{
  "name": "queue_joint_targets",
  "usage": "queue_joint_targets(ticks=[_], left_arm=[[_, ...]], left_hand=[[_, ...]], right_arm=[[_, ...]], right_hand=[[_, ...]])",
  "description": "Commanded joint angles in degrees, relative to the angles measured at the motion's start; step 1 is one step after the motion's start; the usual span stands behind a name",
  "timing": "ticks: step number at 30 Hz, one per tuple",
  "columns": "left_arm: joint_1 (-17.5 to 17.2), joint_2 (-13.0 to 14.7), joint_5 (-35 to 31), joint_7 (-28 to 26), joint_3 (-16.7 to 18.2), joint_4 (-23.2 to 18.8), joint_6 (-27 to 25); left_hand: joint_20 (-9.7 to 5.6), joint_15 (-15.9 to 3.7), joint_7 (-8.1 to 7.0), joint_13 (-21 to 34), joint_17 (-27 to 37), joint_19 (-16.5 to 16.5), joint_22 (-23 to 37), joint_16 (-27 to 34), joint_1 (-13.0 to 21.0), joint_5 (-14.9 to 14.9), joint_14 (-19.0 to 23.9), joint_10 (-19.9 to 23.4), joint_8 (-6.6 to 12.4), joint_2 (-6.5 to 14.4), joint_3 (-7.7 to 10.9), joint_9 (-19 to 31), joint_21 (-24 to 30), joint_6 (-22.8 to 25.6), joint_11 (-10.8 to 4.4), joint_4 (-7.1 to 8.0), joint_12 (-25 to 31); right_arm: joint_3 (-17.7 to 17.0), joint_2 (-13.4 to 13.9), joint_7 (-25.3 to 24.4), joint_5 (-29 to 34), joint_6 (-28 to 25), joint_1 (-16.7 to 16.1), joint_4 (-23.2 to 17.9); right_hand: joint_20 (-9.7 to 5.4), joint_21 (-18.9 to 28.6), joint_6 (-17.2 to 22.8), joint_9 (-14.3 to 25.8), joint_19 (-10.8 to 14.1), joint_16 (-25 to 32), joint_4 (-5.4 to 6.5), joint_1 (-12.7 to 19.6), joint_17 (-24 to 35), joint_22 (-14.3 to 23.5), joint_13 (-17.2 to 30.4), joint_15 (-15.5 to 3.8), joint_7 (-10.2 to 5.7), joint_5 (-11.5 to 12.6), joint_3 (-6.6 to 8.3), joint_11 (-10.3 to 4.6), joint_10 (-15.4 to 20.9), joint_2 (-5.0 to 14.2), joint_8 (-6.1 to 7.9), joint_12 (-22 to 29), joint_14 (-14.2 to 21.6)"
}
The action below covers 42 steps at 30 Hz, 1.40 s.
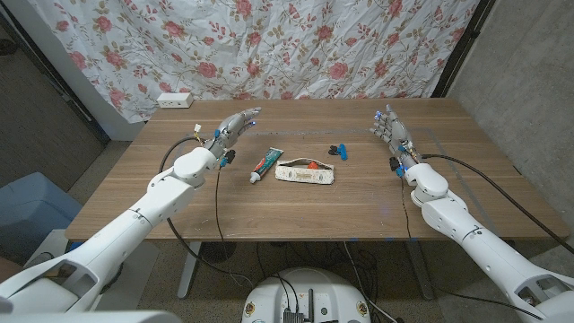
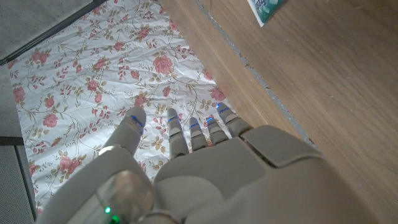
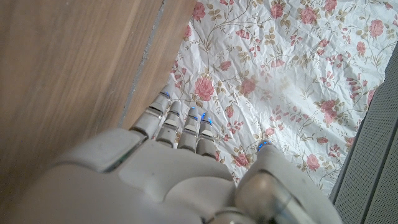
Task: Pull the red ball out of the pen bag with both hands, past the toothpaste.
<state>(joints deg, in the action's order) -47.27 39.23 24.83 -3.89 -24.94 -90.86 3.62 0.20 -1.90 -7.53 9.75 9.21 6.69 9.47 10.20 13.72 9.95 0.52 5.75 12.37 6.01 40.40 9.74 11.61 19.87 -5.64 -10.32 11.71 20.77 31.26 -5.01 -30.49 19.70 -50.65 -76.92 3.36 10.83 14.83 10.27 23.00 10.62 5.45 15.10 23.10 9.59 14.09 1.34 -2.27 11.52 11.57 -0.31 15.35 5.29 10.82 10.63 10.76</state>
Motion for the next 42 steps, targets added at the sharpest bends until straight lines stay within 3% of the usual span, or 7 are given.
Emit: queue_joint_targets(ticks=[1,13,23,33,42], left_arm=[[0.37,4.52,-4.47,0.39,-0.92,-6.35,-4.59],[1.01,7.61,-12.20,-1.66,-2.29,-12.22,-9.56],[1.44,11.18,-19.34,-1.86,-3.40,-19.59,-16.74],[2.61,12.73,-25.58,-0.45,-5.14,-25.13,-23.54],[5.94,13.88,-33.79,3.41,-8.89,-28.74,-28.63]], left_hand=[[0.38,-0.69,0.01,0.25,0.30,1.56,0.21,0.41,1.71,-0.12,1.54,1.40,0.31,-0.34,0.03,0.19,-0.11,1.48,0.05,-0.57,0.25],[0.71,-1.72,-0.79,0.26,0.31,6.44,0.30,0.62,9.58,0.07,7.35,7.50,1.16,-3.00,-0.13,0.22,0.14,10.25,-1.13,-0.86,0.71],[0.61,-2.23,-0.92,0.27,0.31,7.94,0.33,0.56,13.04,0.13,9.36,10.08,1.20,-4.35,-0.41,0.23,0.09,13.48,-2.18,-0.85,0.83],[0.42,-2.79,-0.42,0.27,0.31,9.31,0.37,0.53,16.28,0.17,11.15,11.70,1.33,-6.06,-0.95,0.26,0.09,16.81,-2.65,-0.91,0.60],[0.13,-2.96,-0.09,0.29,0.34,9.86,0.42,0.46,19.30,0.26,12.31,13.06,1.61,-7.06,-1.23,0.33,-0.06,20.00,-3.07,-0.83,0.49]], right_arm=[[0.17,-0.06,-0.15,1.03,0.71,0.78,1.32],[0.68,-0.06,2.10,0.94,1.27,2.36,4.04],[0.57,-0.92,4.47,-0.18,3.51,3.55,7.46],[0.64,-0.80,5.68,-0.53,3.99,4.00,8.58],[0.37,-0.63,5.75,-0.73,4.40,3.89,8.63]], right_hand=[[-0.39,-0.01,0.34,0.11,0.37,0.22,-0.43,0.54,-0.06,0.18,-0.12,-0.31,-0.18,0.48,0.17,-0.12,0.39,0.12,0.13,0.36,-0.01],[-0.54,0.00,0.47,0.10,0.35,0.30,-0.73,0.68,-0.49,0.17,-0.39,-0.34,-0.10,0.45,0.41,-0.14,0.44,0.30,0.16,0.39,0.08],[-0.67,0.01,0.53,0.10,0.33,0.33,-0.96,0.73,-0.87,0.16,-0.63,-0.40,-0.16,0.41,0.60,0.03,0.46,0.46,0.16,0.42,0.05],[-1.19,0.09,0.77,0.10,0.54,0.40,-1.18,0.84,-1.20,0.16,-0.83,-0.46,-0.04,0.39,0.82,0.01,0.35,0.66,0.23,0.40,0.16],[-1.51,0.11,1.18,0.10,0.63,0.43,-1.44,0.97,-1.58,0.15,-1.05,-0.57,-0.07,0.39,1.09,-0.19,0.43,0.91,0.35,0.46,0.16]])
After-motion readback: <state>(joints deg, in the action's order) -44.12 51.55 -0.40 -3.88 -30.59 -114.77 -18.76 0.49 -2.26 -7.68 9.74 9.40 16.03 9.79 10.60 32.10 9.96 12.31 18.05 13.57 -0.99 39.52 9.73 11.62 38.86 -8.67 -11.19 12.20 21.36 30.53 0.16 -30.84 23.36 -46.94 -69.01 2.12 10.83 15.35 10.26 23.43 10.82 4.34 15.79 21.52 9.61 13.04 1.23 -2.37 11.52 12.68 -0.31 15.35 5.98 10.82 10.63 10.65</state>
